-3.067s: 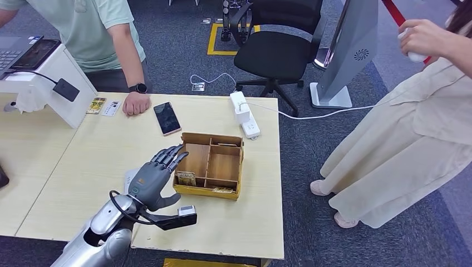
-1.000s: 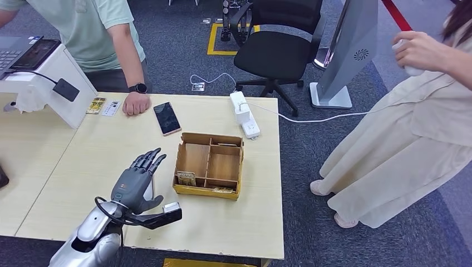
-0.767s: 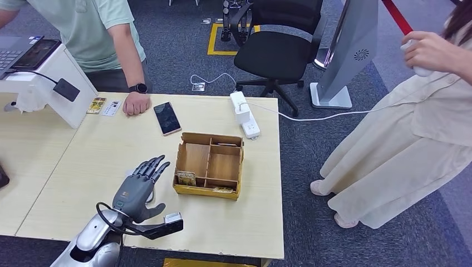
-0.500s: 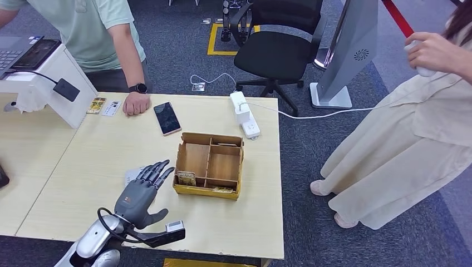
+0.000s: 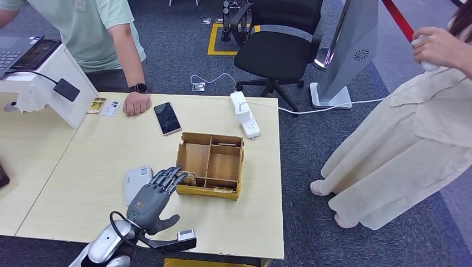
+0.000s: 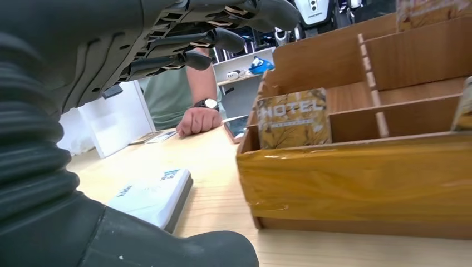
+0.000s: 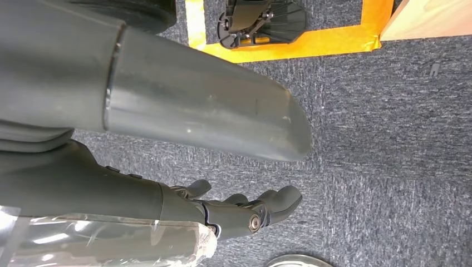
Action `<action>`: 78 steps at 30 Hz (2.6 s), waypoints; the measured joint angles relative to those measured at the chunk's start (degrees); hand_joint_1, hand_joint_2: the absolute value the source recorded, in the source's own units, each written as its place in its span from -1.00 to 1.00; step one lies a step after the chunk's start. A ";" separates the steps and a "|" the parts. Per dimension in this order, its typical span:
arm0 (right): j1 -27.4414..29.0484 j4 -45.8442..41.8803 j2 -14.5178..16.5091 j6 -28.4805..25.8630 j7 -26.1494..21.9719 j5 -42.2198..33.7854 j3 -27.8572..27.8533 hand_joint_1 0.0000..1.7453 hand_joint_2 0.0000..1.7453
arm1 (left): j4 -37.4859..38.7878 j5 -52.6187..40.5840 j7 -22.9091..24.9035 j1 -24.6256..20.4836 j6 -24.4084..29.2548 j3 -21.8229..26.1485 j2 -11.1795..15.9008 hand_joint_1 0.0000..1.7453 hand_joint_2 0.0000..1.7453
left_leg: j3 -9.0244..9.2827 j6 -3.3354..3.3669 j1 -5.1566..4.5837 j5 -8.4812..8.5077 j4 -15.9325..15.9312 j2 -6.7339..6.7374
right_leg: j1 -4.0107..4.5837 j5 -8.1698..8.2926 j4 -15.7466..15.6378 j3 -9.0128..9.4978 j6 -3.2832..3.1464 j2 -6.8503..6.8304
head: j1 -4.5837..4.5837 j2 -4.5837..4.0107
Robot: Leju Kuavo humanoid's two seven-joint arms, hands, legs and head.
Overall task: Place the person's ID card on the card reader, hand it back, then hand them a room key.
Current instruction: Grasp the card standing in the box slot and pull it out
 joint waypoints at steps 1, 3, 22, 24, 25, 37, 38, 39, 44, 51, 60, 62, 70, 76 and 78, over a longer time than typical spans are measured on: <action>-0.02 0.00 0.00 -0.01 0.00 -0.03 0.00 -1.00 -1.00 | 0.01 -0.02 0.00 -0.22 0.01 -0.28 -0.26 -1.00 1.00 | 0.00 0.00 0.00 0.00 0.00 0.00 | 0.00 0.00 0.00 0.00 0.00 0.00 | 0.00 0.01; -0.04 -0.01 0.00 -0.04 -0.01 -0.15 0.00 -1.00 -1.00 | 0.01 -0.01 0.00 -0.62 0.03 -0.78 -0.80 -1.00 1.00 | 0.00 0.00 0.00 0.00 0.00 0.00 | 0.00 0.00 0.00 0.00 0.00 0.01 | 0.00 0.01; -0.26 -0.01 0.00 -0.09 -0.09 -0.63 0.04 -1.00 -1.00 | 0.02 0.31 -0.16 -2.84 0.17 -5.64 -3.33 -1.00 1.00 | 0.00 0.00 0.00 0.00 0.00 0.01 | 0.00 0.00 0.00 0.00 0.00 0.01 | 0.01 0.01; -0.28 -0.01 0.00 -0.08 -0.09 -0.63 0.05 -1.00 -1.00 | 0.05 0.32 -0.16 -3.08 0.17 -6.17 -3.64 -1.00 1.00 | 0.00 0.00 0.00 0.00 0.00 0.00 | 0.00 0.00 0.00 0.00 0.00 0.01 | 0.00 0.01; -0.28 -0.01 0.00 -0.08 -0.09 -0.63 0.06 -1.00 -1.00 | 0.08 0.32 -0.16 -3.19 0.17 -6.38 -3.81 -1.00 1.00 | 0.00 0.00 0.00 0.00 0.00 0.01 | 0.00 0.00 0.00 0.00 0.00 0.01 | 0.01 0.01; -0.31 0.00 0.00 -0.07 0.01 -0.68 0.10 -1.00 -1.00 | 0.96 0.92 0.00 -4.30 0.20 -8.14 -6.39 -1.00 1.00 | 0.00 0.01 0.00 -0.01 0.00 0.00 | 0.00 0.00 0.00 -0.01 0.00 0.01 | 0.01 0.01; -0.31 0.00 0.00 -0.07 0.04 -0.67 0.11 -1.00 -1.00 | 1.09 0.94 0.00 -4.41 0.20 -8.18 -6.56 -1.00 1.00 | 0.00 0.01 0.00 -0.01 0.00 0.00 | 0.00 0.00 0.00 -0.01 0.00 0.01 | 0.00 0.01; -0.30 0.00 0.00 -0.07 0.09 -0.66 0.11 -1.00 -1.00 | 1.20 0.95 0.00 -4.51 0.21 -8.22 -6.73 -1.00 1.00 | 0.00 0.01 0.00 0.00 0.00 0.00 | 0.00 0.00 0.00 -0.01 0.00 0.01 | 0.01 0.01; -0.30 0.00 0.00 -0.07 0.48 -0.57 0.22 -1.00 -1.00 | 1.87 1.16 0.02 -5.03 0.26 -8.57 -7.57 -1.00 1.00 | 0.00 0.01 0.00 -0.01 0.00 0.00 | 0.00 0.00 0.00 -0.01 0.00 0.01 | 0.00 0.01; -0.30 0.00 0.00 0.00 0.78 -0.27 0.64 -1.00 -1.00 | 3.09 1.37 0.03 -5.73 0.35 -8.80 -8.68 -1.00 1.00 | 0.00 0.01 0.00 -0.01 0.00 0.00 | 0.00 0.00 0.00 -0.01 0.00 0.01 | -0.01 0.01; -0.22 0.01 0.00 0.10 1.31 0.38 1.48 -1.00 -1.00 | 6.26 1.86 -0.04 -6.78 1.71 -8.94 -10.09 -1.00 1.00 | 0.00 0.01 0.00 -0.01 0.00 0.00 | 0.00 0.00 0.00 -0.01 0.00 0.01 | 0.00 0.01; -0.21 0.02 0.00 0.17 1.36 0.27 1.51 -1.00 -1.00 | 6.74 1.90 -0.08 -7.00 1.87 -8.94 -10.34 -1.00 1.00 | 0.00 0.01 0.00 -0.01 0.00 0.00 | 0.00 0.00 0.00 -0.02 0.00 0.01 | 0.01 0.02; -0.21 0.02 0.00 0.42 1.68 0.08 1.76 -1.00 -1.00 | 8.33 1.76 0.08 -7.79 2.63 -8.93 -11.38 -1.00 1.00 | 0.00 0.01 0.00 -0.01 0.00 0.00 | 0.00 0.00 0.00 -0.02 0.00 0.00 | -0.01 0.01; -0.23 0.02 0.00 0.89 1.86 -0.05 2.08 -1.00 -1.00 | 8.79 0.98 0.87 -8.39 2.68 -8.94 -11.99 -1.00 1.00 | 0.00 0.01 0.00 -0.01 0.00 0.00 | 0.00 0.00 0.00 -0.02 0.00 0.01 | 0.00 0.02; -0.24 0.02 0.00 0.92 1.89 -0.10 2.17 -1.00 -1.00 | 8.96 0.91 0.87 -8.49 2.72 -8.94 -12.16 -1.00 1.00 | 0.00 0.01 0.00 -0.01 0.00 0.00 | 0.00 0.00 0.00 -0.02 0.00 0.01 | 0.01 0.01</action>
